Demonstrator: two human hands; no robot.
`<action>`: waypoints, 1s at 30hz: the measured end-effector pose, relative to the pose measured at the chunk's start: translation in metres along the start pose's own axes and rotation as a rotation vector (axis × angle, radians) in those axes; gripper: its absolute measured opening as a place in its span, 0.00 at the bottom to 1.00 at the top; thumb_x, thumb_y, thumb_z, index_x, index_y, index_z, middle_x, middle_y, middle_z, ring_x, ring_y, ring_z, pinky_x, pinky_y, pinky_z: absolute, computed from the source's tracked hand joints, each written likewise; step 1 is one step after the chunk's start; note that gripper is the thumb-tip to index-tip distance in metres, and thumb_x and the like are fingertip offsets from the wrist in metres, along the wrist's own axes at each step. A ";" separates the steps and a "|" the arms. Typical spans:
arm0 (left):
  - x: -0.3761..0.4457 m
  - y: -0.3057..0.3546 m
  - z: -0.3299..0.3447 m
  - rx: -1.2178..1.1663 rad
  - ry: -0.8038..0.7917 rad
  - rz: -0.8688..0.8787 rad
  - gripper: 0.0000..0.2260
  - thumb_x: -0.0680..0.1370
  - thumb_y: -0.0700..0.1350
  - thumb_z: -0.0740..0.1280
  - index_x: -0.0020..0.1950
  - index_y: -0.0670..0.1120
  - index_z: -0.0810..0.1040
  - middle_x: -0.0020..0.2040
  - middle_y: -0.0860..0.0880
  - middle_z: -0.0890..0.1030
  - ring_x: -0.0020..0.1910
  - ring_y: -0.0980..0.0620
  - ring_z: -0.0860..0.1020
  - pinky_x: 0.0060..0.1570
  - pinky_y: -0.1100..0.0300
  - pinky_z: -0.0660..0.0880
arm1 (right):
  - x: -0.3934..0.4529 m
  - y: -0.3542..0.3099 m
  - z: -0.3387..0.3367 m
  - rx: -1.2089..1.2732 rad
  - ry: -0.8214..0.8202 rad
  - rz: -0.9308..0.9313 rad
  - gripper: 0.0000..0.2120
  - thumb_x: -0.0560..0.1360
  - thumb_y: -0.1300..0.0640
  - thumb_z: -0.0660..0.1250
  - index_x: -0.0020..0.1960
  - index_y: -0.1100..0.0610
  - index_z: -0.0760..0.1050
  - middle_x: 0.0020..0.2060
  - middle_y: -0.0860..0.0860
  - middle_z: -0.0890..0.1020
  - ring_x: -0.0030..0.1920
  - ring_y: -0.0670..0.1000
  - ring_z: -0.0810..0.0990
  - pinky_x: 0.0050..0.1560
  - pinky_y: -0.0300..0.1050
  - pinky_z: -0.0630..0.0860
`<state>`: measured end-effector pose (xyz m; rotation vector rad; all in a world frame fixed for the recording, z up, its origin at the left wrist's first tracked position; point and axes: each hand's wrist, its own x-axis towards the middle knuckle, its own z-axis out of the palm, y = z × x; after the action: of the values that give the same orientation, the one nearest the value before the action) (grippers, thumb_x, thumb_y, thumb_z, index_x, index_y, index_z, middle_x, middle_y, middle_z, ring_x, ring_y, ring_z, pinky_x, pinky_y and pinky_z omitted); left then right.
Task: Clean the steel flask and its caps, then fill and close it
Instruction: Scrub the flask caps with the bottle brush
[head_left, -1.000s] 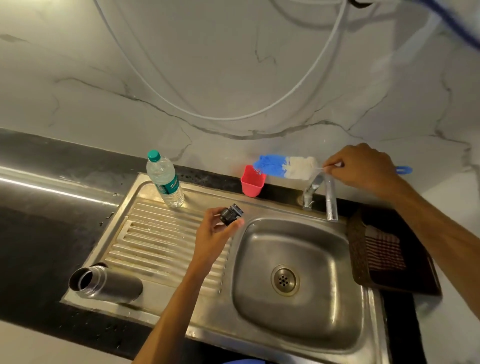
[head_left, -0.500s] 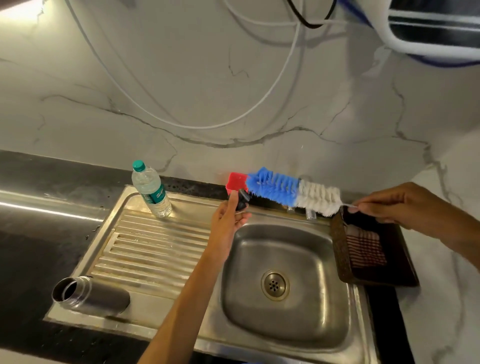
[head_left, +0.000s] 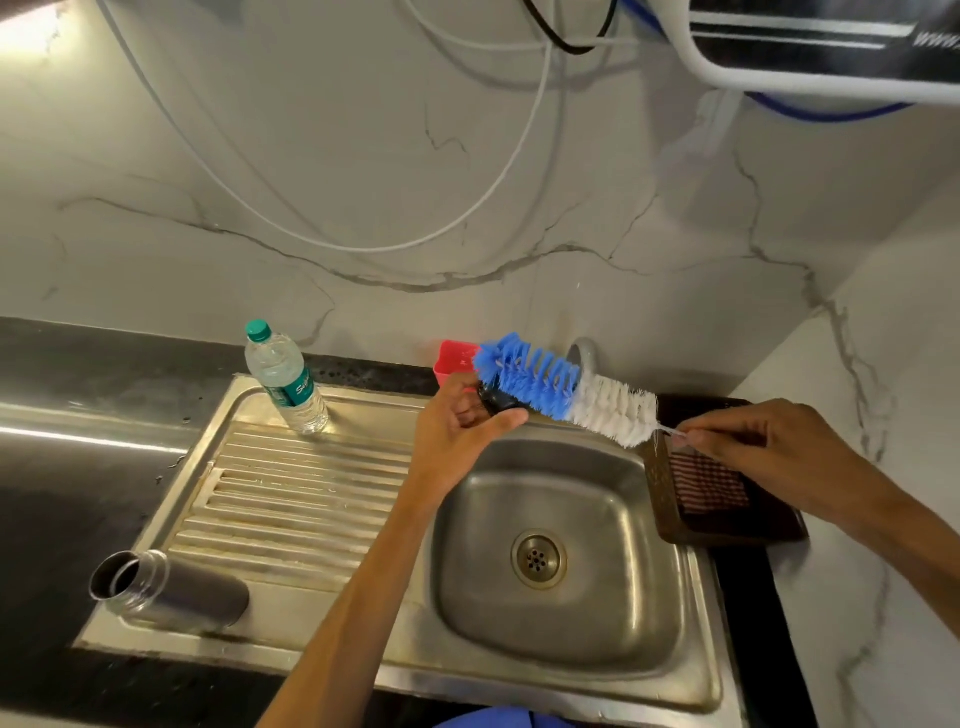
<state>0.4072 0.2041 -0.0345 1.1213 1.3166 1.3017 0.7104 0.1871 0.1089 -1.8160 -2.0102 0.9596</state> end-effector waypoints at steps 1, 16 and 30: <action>-0.001 0.003 0.001 0.026 -0.013 0.006 0.26 0.72 0.43 0.83 0.66 0.48 0.78 0.53 0.49 0.89 0.53 0.49 0.88 0.59 0.47 0.84 | -0.003 0.000 0.004 0.020 0.016 0.002 0.05 0.73 0.40 0.72 0.43 0.28 0.84 0.42 0.32 0.85 0.47 0.40 0.84 0.57 0.55 0.82; -0.014 0.010 0.002 -0.384 0.199 -0.104 0.14 0.80 0.42 0.75 0.63 0.38 0.80 0.56 0.39 0.87 0.58 0.42 0.86 0.65 0.44 0.81 | -0.026 0.008 0.040 0.224 0.091 -0.083 0.11 0.70 0.41 0.71 0.47 0.23 0.80 0.45 0.43 0.88 0.47 0.58 0.86 0.55 0.62 0.82; -0.037 0.030 0.025 -0.350 0.004 -0.102 0.18 0.80 0.43 0.73 0.68 0.39 0.78 0.62 0.40 0.86 0.62 0.41 0.85 0.62 0.53 0.82 | -0.017 0.034 0.049 0.316 0.121 -0.091 0.12 0.75 0.48 0.72 0.51 0.30 0.84 0.43 0.50 0.88 0.49 0.64 0.85 0.56 0.67 0.81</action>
<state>0.4368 0.1718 -0.0041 0.7989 1.0814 1.3932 0.7109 0.1565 0.0553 -1.5612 -1.7391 1.0453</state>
